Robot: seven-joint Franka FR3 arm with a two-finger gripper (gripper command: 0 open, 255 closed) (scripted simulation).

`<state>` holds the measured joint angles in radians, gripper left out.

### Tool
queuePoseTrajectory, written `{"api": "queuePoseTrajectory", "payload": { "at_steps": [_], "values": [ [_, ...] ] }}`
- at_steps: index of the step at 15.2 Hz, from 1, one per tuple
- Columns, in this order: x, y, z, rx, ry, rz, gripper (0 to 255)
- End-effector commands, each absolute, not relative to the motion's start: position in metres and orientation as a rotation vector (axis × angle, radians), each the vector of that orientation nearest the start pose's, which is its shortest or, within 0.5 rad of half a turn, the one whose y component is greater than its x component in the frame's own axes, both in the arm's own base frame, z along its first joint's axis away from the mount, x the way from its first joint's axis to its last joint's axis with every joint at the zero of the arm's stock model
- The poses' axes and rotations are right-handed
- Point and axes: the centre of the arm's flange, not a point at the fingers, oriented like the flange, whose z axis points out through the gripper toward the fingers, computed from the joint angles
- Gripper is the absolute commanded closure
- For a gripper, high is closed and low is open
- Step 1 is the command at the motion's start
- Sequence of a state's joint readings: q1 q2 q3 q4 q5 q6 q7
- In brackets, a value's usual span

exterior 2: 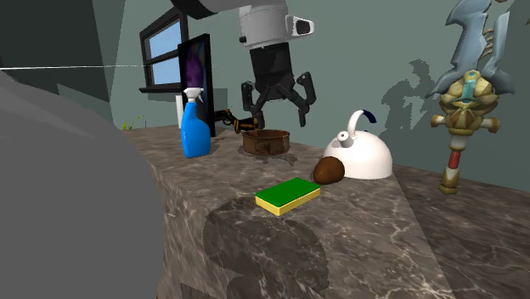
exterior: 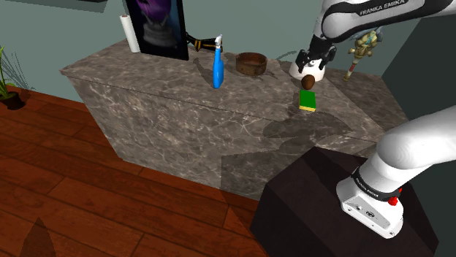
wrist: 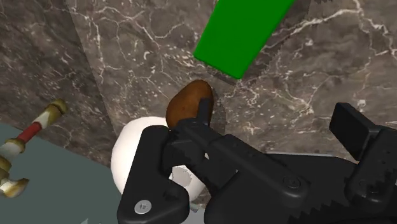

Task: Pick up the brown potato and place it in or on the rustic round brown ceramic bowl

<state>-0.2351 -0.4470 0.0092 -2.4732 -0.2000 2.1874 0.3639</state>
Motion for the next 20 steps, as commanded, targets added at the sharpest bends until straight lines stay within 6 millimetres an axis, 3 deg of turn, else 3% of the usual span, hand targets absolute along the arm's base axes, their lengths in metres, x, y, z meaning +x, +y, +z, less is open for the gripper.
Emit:
{"api": "queuePoseTrajectory", "payload": {
  "at_steps": [1,10,18,20],
  "values": [
    [0.421,-0.121,0.451,-3.167,0.910,-0.308,0],
    [0.447,-0.202,0.376,-2.989,1.393,-0.390,0],
    [0.453,-0.215,0.335,-2.983,1.406,-0.392,0],
    [0.453,-0.215,0.335,-2.983,1.406,-0.392,0]
  ]
}}
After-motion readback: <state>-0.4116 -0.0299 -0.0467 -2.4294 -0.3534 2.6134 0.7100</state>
